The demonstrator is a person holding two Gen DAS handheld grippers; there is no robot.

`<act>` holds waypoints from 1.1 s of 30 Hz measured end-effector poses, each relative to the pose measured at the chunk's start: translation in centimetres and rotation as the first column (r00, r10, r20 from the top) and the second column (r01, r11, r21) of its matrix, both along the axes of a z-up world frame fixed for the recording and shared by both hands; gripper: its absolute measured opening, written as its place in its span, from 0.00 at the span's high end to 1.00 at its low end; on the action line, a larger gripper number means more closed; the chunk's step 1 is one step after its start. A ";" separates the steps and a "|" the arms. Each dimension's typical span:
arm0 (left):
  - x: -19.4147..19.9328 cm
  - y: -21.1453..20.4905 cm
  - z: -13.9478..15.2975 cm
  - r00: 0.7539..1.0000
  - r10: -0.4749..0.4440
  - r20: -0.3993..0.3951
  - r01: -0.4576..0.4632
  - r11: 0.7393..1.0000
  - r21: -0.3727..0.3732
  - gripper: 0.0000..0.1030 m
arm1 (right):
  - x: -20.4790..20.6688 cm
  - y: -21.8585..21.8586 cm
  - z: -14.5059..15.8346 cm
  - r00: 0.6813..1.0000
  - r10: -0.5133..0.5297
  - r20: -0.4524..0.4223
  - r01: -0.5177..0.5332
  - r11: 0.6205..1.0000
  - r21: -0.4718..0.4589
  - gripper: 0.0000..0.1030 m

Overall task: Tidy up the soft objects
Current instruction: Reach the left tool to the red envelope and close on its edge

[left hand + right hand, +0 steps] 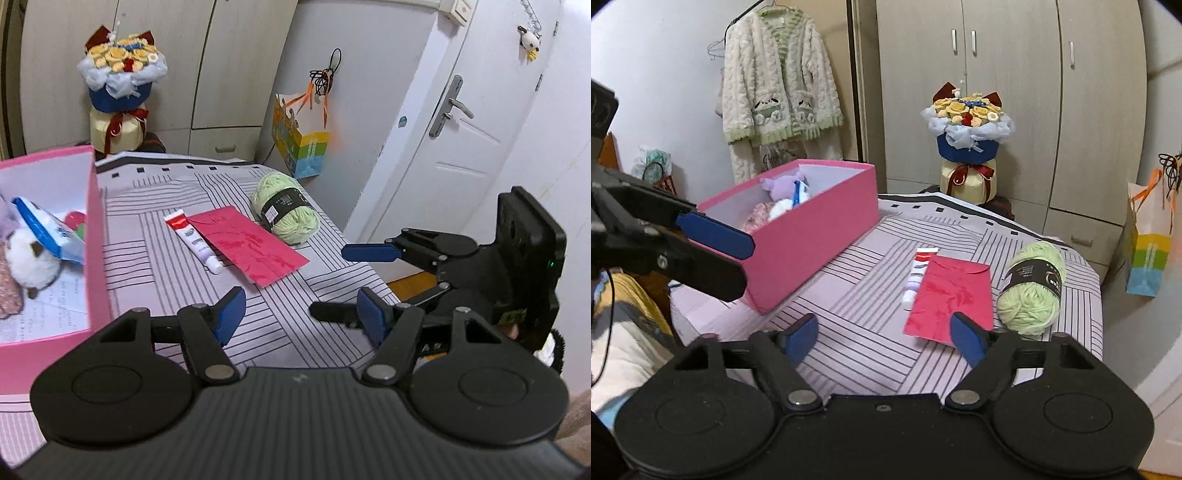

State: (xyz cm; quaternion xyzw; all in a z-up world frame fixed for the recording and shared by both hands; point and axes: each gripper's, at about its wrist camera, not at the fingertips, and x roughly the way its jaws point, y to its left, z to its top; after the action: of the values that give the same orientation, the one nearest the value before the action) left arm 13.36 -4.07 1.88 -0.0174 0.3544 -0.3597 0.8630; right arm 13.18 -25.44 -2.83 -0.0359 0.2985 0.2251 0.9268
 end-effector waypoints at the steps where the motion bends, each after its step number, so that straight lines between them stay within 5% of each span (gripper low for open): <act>1: 0.5 -0.3 -0.3 1.000 0.000 -0.004 0.000 1.000 0.001 0.36 | 0.6 -0.1 -0.5 1.000 -0.005 -0.008 0.005 1.000 0.004 0.16; 12: 5.0 -2.7 -3.8 0.995 0.089 -0.042 -0.088 0.996 0.024 0.38 | 7.0 -1.9 -4.5 0.987 -0.114 -0.110 0.122 0.990 0.070 0.06; 21: 10.3 -4.3 -7.3 0.979 0.155 -0.135 -0.160 0.987 -0.028 0.41 | 10.3 -2.8 -6.3 0.970 -0.140 -0.201 0.165 0.980 0.114 0.06; 33: 13.7 -5.1 -11.7 0.942 0.177 -0.286 -0.207 0.975 -0.077 0.67 | 11.8 -1.5 -7.8 0.956 -0.120 -0.266 0.148 0.985 0.086 0.06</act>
State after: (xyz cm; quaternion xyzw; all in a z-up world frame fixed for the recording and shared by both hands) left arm 27.09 -9.15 -9.82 -0.1479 0.4489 -0.2863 0.8335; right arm 25.00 -26.91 -10.60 0.0630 0.4069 0.1797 0.8934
